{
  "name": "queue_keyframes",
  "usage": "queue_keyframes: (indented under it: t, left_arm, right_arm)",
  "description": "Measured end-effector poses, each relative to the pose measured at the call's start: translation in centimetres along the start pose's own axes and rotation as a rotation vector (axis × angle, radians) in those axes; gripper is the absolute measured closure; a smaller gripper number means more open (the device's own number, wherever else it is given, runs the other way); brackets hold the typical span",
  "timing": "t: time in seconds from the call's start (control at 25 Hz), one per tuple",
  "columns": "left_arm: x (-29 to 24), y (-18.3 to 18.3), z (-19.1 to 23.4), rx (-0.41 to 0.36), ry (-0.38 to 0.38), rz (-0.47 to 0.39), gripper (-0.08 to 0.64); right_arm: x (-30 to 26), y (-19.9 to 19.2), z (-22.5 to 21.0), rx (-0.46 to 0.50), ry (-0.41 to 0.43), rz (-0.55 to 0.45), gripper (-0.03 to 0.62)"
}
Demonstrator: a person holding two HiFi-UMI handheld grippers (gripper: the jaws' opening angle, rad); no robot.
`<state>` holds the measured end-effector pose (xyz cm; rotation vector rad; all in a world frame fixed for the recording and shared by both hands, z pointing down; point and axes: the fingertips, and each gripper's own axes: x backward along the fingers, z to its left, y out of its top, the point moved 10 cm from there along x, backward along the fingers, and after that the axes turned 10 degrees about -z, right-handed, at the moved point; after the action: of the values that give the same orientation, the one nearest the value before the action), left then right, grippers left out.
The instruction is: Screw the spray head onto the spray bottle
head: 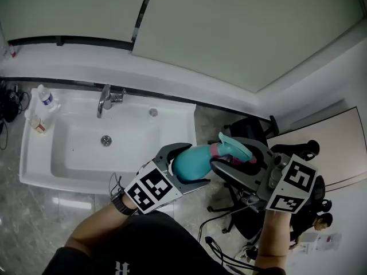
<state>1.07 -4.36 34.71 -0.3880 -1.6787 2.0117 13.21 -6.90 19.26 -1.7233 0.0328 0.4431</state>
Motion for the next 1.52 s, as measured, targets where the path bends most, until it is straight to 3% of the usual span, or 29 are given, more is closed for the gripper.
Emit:
queue_keyframes:
  t: [0.12, 0.28, 0.6, 0.68, 0.8, 0.96, 1.08, 1.28, 1.4, 1.52]
  left_arm:
    - [0.4, 0.2, 0.1, 0.034, -0.031, -0.035, 0.126]
    - [0.6, 0.6, 0.0, 0.078, -0.079, -0.077, 0.126]
    - [0.5, 0.9, -0.3, 0.107, -0.163, -0.089, 0.127]
    - [0.4, 0.8, -0.5, 0.108, -0.173, -0.082, 0.126]
    - [0.5, 0.8, -0.4, 0.080, -0.153, -0.063, 0.126]
    - [0.5, 1.0, 0.0, -0.013, -0.067, -0.023, 0.126]
    - [0.5, 0.9, 0.6, -0.080, -0.044, -0.030, 0.127]
    - [0.2, -0.1, 0.7, -0.071, -0.123, -0.096, 0.127]
    - [0.0, -0.5, 0.7, -0.019, -0.198, -0.096, 0.127]
    - [-0.1, -0.7, 0.9, -0.010, -0.213, -0.083, 0.127]
  right_arm:
    - [0.6, 0.4, 0.2, 0.013, 0.008, -0.063, 0.396]
    - [1.1, -0.5, 0.1, -0.036, 0.028, -0.174, 0.396]
    - [0.4, -1.5, -0.9, -0.103, 0.195, -0.322, 0.399]
    - [0.4, -1.4, -1.2, -0.084, 0.198, -0.304, 0.459]
    - [0.4, -0.8, -1.1, -0.035, 0.204, -0.244, 0.461]
    - [0.4, -0.1, -0.9, 0.032, 0.154, -0.135, 0.463]
    - [0.3, 0.1, -0.9, 0.067, 0.142, -0.091, 0.463]
    - [0.2, -0.3, -0.8, 0.133, 0.198, -0.091, 0.464]
    - [0.5, -0.5, -1.1, 0.171, 0.245, -0.105, 0.464]
    - [0.4, -0.7, -1.5, 0.180, 0.260, -0.093, 0.465]
